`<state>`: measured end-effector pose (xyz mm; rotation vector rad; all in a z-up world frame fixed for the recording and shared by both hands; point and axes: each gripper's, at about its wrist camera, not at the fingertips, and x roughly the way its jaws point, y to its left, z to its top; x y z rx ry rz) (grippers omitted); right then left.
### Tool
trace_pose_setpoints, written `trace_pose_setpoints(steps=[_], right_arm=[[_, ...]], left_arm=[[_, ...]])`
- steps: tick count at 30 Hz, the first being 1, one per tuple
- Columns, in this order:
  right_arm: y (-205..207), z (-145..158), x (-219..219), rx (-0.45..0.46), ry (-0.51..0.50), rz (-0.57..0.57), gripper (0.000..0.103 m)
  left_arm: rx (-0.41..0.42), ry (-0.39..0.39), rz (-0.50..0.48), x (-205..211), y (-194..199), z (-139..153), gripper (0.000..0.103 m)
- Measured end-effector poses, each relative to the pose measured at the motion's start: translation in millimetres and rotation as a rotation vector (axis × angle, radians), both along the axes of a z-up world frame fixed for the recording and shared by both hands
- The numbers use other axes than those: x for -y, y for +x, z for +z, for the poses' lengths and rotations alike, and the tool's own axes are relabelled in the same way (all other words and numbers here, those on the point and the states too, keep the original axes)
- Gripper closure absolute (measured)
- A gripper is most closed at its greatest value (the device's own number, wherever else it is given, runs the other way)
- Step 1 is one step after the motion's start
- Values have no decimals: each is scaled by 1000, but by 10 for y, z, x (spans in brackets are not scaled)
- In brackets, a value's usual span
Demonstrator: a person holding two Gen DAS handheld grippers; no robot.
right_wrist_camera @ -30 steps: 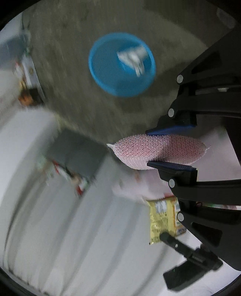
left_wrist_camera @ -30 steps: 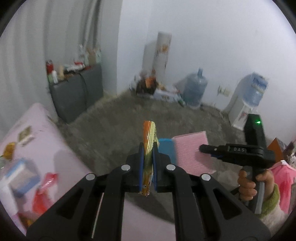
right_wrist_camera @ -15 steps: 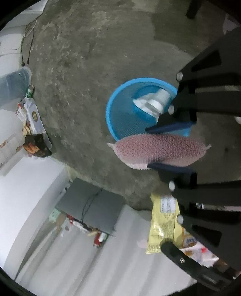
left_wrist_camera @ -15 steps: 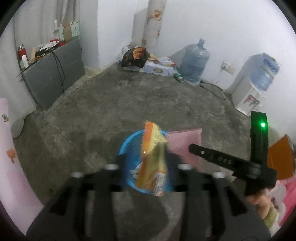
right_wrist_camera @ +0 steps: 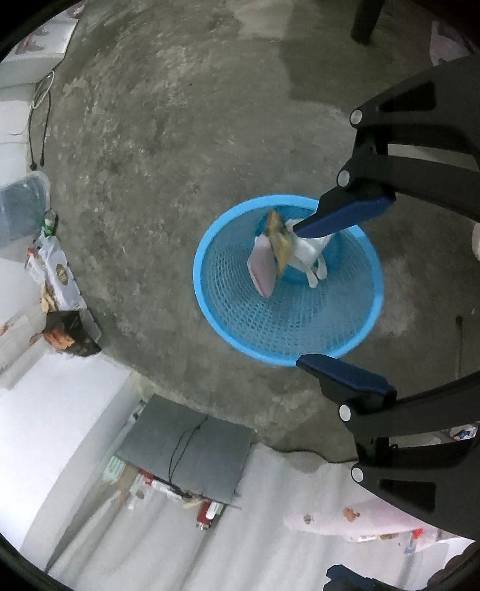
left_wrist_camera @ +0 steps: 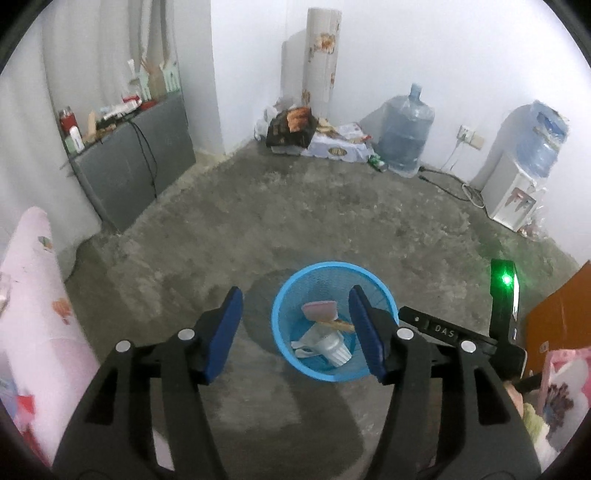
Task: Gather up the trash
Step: 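Move both tools back over the trash pile on the table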
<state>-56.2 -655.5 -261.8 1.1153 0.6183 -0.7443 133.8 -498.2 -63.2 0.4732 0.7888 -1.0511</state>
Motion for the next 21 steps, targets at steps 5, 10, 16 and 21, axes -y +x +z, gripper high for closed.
trace_pose_setpoints(steps=[5, 10, 16, 21], right_arm=[[60, 547, -359, 62, -88, 72, 30], [273, 1182, -797, 120, -170, 213, 24], [619, 1705, -1420, 140, -205, 424, 22], [888, 2004, -1959, 149, -225, 590, 22]], left_arm=[[51, -12, 9, -572, 5, 409, 37], [51, -77, 72, -1435, 92, 898, 31], [93, -143, 182, -2591, 198, 1335, 30], [148, -189, 325, -3483, 286, 1541, 30]])
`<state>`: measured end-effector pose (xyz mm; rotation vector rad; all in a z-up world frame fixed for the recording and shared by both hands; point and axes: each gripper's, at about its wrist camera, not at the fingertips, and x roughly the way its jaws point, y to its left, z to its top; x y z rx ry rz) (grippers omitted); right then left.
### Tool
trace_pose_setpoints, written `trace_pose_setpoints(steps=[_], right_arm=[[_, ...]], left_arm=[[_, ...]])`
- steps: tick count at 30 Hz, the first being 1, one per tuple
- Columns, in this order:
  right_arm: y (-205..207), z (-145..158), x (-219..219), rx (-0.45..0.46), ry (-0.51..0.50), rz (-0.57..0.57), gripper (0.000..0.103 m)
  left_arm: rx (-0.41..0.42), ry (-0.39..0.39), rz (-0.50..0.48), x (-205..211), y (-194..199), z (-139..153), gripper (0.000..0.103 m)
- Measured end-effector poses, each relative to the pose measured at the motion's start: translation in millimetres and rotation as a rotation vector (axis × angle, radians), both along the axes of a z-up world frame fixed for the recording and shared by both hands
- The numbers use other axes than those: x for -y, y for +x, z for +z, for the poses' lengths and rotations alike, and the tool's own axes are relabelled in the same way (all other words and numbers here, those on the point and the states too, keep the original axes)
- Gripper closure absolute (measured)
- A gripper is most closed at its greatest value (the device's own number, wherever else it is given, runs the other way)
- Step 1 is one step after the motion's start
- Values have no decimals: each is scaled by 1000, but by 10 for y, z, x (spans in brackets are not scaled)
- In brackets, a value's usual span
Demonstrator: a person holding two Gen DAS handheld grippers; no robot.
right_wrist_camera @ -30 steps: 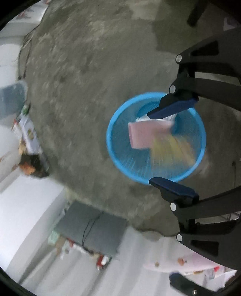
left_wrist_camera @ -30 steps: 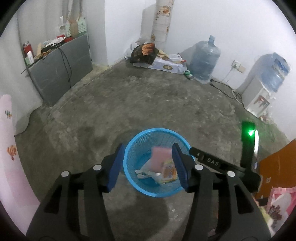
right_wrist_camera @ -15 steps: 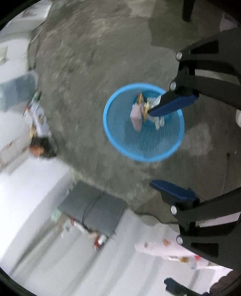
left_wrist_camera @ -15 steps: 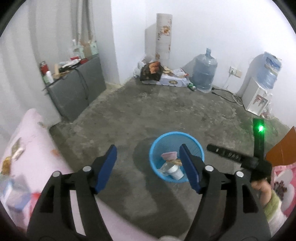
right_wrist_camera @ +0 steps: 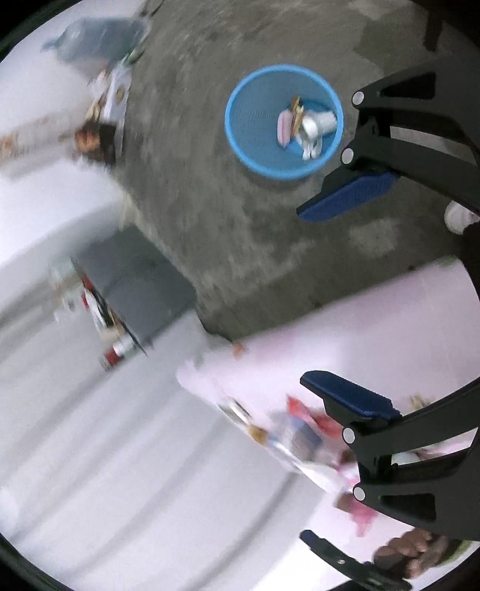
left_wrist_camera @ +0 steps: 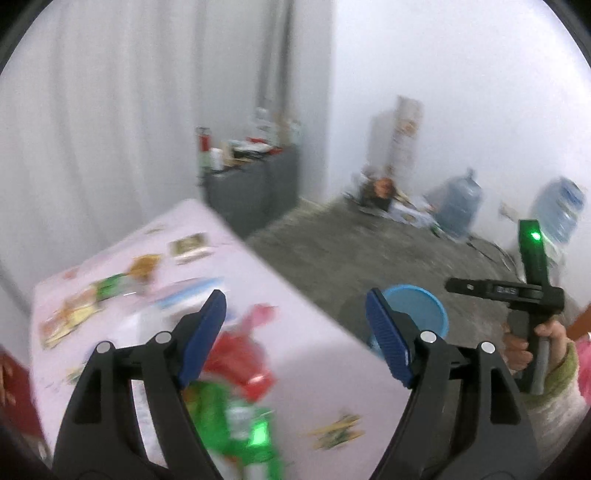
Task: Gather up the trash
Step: 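Move both tools back over the trash pile on the table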
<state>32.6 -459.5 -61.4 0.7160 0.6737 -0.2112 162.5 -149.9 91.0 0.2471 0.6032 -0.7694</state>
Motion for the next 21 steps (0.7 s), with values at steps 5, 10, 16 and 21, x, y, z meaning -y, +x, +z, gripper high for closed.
trace_pose_setpoints(steps=[5, 10, 16, 21], right_arm=[[194, 215, -406, 13, -19, 113, 22], [541, 394, -846, 16, -23, 218, 22], [868, 459, -1273, 14, -37, 322, 22], [1124, 311, -1404, 1, 59, 367, 22]], left_arm=[[-15, -100, 190, -917, 106, 110, 30], [-56, -187, 302, -1622, 196, 98, 30], [-65, -224, 298, -1937, 207, -61, 30], [-33, -168, 198, -1718, 335, -149, 30]])
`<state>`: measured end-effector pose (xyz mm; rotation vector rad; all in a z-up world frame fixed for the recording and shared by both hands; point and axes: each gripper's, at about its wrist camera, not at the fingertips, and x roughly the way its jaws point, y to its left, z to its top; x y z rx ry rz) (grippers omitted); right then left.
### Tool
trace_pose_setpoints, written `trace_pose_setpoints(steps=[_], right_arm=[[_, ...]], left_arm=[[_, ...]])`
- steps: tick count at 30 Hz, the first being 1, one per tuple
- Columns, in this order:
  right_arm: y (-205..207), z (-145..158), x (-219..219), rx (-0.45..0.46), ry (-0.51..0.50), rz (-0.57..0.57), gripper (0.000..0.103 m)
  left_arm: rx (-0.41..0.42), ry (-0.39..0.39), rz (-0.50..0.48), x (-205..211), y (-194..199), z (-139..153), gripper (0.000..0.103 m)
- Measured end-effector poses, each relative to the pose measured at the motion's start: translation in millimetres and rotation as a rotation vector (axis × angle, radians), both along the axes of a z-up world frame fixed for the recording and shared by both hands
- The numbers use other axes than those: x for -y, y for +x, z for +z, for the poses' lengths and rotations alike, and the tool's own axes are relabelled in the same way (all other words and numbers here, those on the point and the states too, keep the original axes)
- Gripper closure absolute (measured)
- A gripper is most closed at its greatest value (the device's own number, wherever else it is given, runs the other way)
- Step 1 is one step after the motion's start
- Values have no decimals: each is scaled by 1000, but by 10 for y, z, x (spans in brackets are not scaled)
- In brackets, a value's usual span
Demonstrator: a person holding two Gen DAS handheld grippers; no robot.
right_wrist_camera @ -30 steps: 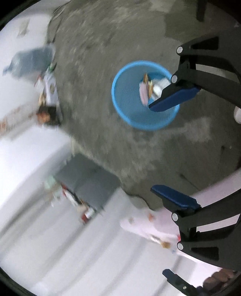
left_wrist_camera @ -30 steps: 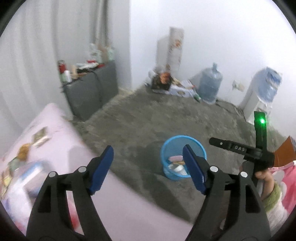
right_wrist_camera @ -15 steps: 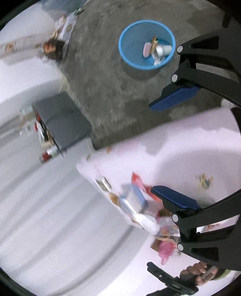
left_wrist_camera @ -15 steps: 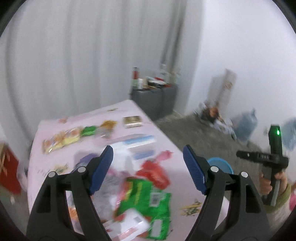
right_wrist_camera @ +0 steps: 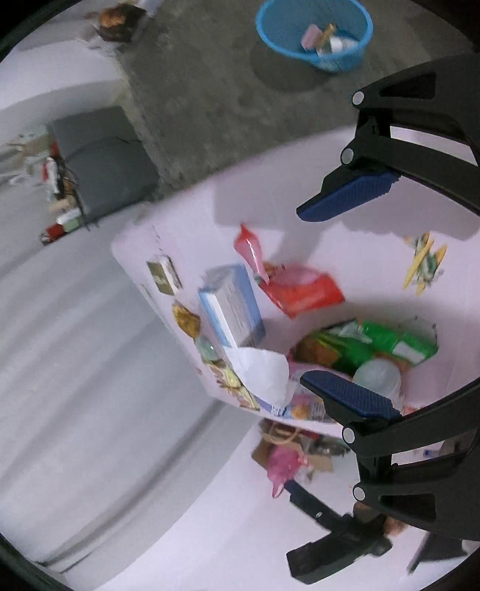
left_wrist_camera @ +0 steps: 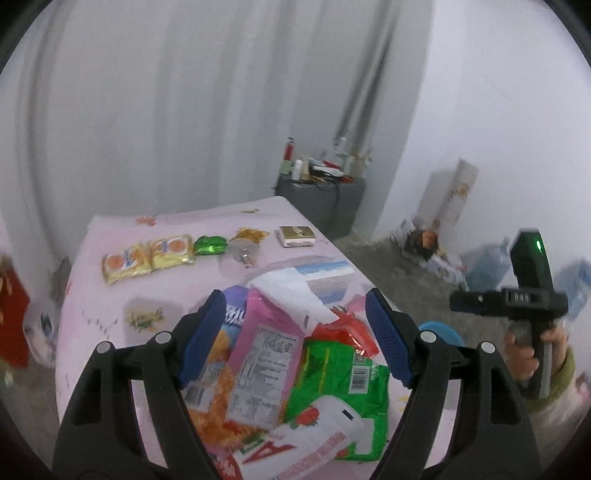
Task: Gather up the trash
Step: 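Move both tools back over the trash pile on the table, then grasp the white tissue with the left tool while the right tool grasps the red bag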
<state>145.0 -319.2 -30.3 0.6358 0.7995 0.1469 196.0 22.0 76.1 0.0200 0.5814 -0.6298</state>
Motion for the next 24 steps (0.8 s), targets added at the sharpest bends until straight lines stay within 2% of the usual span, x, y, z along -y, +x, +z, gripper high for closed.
trace_pose_setpoints(steps=[3, 6, 9, 15, 18, 24], right_arm=[[151, -128, -19, -27, 59, 3, 24], [262, -261, -20, -59, 86, -18, 28], [346, -402, -21, -96, 124, -19, 30], [562, -600, -102, -167, 123, 3, 30], [680, -680, -146, -201, 111, 13, 30], [849, -822, -201, -257, 94, 18, 30]], left_arm=[[-30, 62, -33, 228, 184, -77, 32], [-94, 96, -48, 388, 435, -174, 36], [-134, 125, -63, 507, 662, -280, 37], [-181, 222, -67, 688, 955, -501, 44], [-197, 267, -60, 743, 1009, -593, 51], [-213, 309, -46, 806, 1045, -699, 71]])
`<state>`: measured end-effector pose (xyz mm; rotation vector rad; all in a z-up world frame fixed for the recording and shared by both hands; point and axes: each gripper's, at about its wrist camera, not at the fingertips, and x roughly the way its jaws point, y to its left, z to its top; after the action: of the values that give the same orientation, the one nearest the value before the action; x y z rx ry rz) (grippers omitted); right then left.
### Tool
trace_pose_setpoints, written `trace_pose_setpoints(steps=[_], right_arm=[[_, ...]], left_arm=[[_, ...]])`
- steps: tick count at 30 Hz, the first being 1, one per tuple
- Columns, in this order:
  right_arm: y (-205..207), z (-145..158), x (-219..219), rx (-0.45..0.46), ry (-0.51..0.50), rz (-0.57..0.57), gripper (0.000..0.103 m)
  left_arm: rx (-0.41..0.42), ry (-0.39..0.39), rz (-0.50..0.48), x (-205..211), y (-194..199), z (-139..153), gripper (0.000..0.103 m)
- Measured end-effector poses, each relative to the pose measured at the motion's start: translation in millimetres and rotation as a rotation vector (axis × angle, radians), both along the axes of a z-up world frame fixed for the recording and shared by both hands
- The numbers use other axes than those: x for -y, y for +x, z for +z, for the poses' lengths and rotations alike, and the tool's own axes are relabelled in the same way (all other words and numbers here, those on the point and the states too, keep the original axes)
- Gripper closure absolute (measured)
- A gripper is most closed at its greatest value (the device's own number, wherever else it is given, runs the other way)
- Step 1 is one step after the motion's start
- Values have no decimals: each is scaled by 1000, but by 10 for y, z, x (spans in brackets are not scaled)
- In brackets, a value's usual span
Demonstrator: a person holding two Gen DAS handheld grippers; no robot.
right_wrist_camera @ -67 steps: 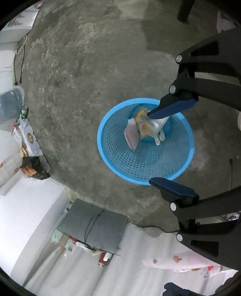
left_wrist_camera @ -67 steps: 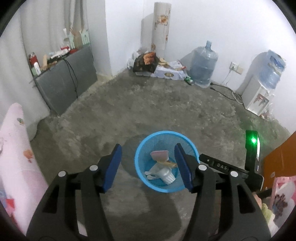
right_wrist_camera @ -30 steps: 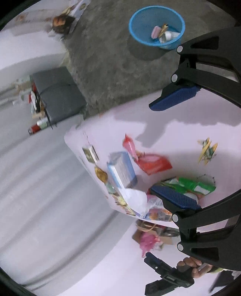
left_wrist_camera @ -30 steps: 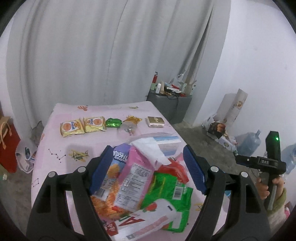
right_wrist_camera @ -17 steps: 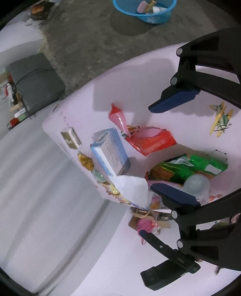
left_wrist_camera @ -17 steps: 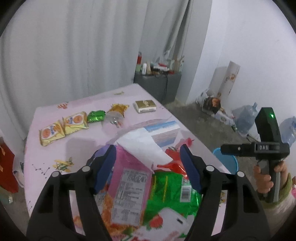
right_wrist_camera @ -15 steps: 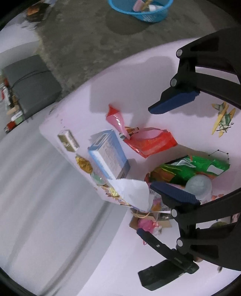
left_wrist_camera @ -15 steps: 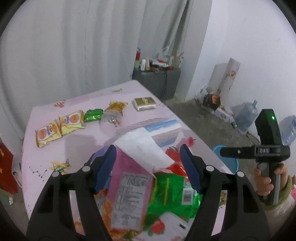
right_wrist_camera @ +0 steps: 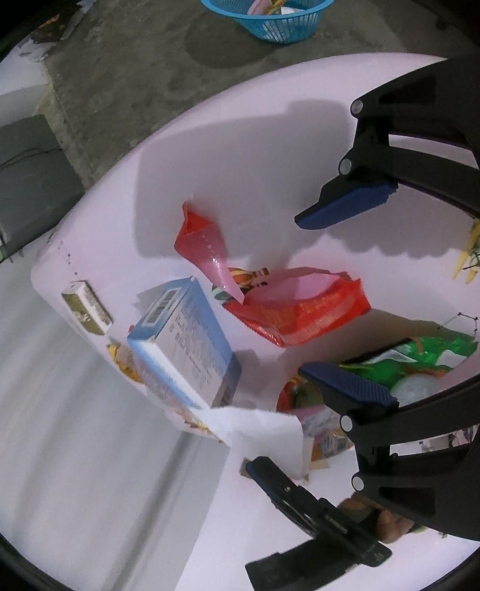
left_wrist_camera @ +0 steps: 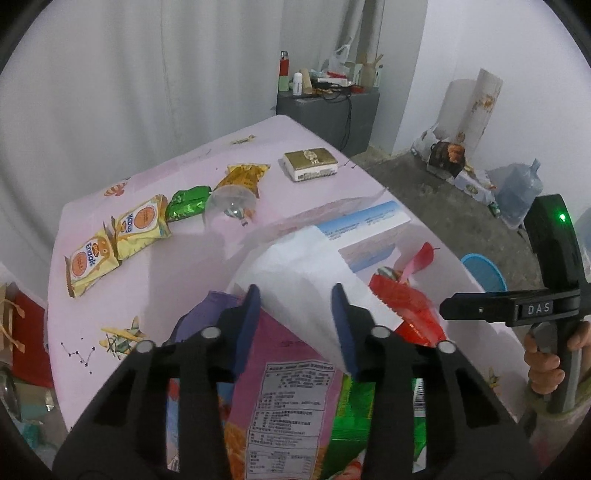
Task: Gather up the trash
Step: 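Grasp the white tissue with the left tool while the right tool grasps the red bag, then lift the red bag with the right tool toward the wastebasket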
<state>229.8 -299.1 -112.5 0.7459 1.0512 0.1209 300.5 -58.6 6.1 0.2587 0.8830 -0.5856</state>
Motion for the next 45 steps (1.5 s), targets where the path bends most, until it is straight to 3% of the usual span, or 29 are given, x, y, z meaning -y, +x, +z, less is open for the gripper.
trace_pose_setpoints(steps=[6, 12, 17, 23, 29, 31, 35, 37, 39, 45], right_arm=[[92, -15, -124, 4, -51, 26, 30], [80, 13, -293, 0, -166, 72, 53], [50, 37, -368, -1, -251, 93, 71], [36, 43, -358, 13, -264, 88, 96], [12, 128, -304, 61, -269, 60, 99], [-10, 165, -283, 74, -270, 52, 99], [-53, 187, -273, 86, -263, 48, 99], [-67, 175, -273, 84, -261, 51, 99], [-84, 162, -277, 82, -258, 53, 99], [-65, 109, -258, 73, -242, 50, 99]], left_arm=[[-3, 27, 2, 40, -29, -34, 89], [-5, 15, 4, 49, -28, -37, 102], [15, -5, -1, 47, -67, 2, 103], [55, -49, -14, 29, -112, 97, 103], [125, -80, -23, 23, -179, 255, 103], [104, -91, -20, 3, -171, 286, 103], [-14, -150, 10, -122, -149, 297, 102], [-100, -196, 8, -193, -158, 260, 75], [-159, -227, 12, -239, -161, 204, 63], [-346, -276, 32, -216, -52, -66, 63]])
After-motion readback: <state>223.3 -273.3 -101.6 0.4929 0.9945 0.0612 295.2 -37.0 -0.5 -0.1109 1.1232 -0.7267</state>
